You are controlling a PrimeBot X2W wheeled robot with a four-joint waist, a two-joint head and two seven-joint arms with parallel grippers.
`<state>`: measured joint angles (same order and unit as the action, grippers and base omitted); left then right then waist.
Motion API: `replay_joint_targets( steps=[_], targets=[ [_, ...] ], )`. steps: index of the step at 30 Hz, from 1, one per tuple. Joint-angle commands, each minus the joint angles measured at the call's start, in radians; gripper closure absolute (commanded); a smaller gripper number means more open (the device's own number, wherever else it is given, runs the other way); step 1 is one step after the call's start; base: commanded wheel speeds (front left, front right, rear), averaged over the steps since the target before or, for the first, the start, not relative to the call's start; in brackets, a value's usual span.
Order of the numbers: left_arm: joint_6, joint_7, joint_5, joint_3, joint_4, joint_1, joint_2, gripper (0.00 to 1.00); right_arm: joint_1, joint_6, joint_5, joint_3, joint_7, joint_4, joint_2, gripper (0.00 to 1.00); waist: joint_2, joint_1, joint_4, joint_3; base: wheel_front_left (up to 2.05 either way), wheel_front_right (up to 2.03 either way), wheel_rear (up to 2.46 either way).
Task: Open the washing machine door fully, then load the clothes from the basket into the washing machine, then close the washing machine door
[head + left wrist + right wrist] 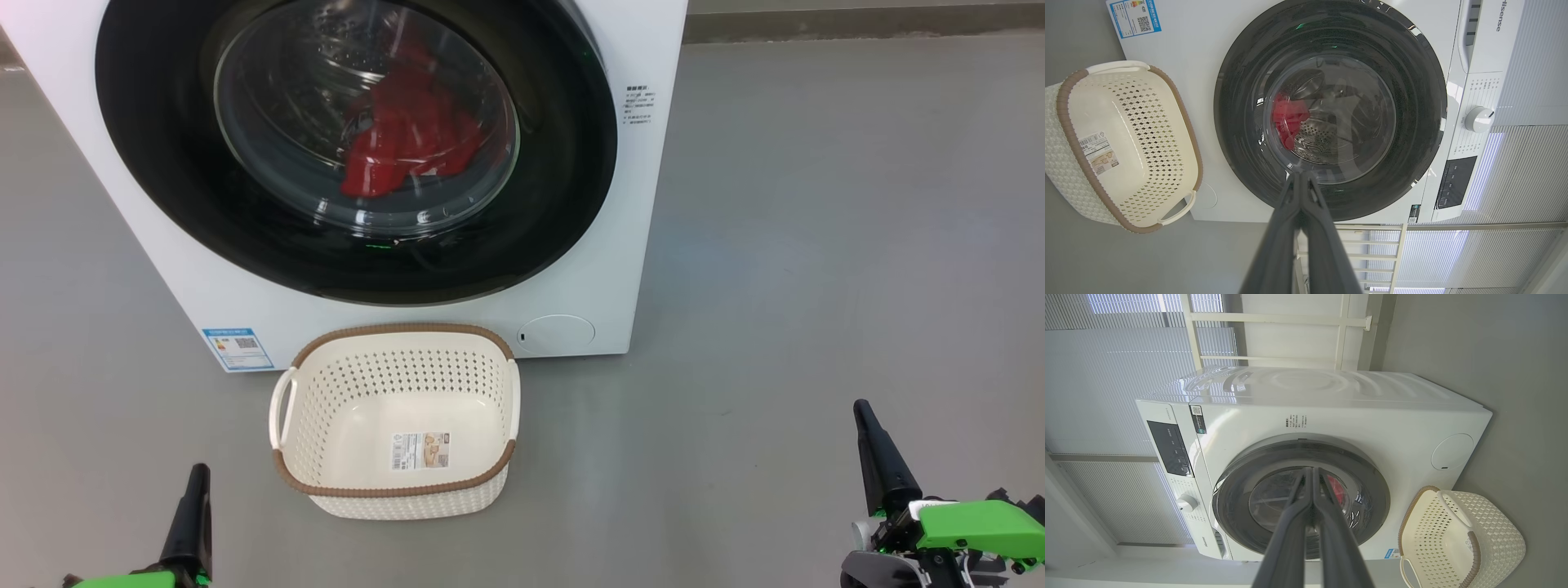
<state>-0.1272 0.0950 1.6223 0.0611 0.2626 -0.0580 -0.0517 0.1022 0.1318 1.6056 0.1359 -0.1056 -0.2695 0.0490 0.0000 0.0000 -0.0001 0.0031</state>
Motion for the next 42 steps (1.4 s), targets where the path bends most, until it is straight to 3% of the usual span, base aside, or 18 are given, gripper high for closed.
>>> replay_joint_targets(
  steps=[1, 42],
  targets=[
    [-0.003, 0.003, 0.002, 0.034, -0.018, -0.048, -0.012, 1.0, 0.006, -0.001, 0.003, -0.022, -0.008, 0.025, 0.002, 1.0, 0.0, 0.0, 0.0, 0.0, 0.0, 0.0, 0.0],
    [-0.003, 0.01, -0.005, 0.043, -0.018, -0.049, -0.006, 1.0, 0.006, -0.001, 0.002, -0.021, -0.008, 0.025, 0.002, 1.0, 0.0, 0.0, 0.0, 0.0, 0.0, 0.0, 0.0]
  ],
)
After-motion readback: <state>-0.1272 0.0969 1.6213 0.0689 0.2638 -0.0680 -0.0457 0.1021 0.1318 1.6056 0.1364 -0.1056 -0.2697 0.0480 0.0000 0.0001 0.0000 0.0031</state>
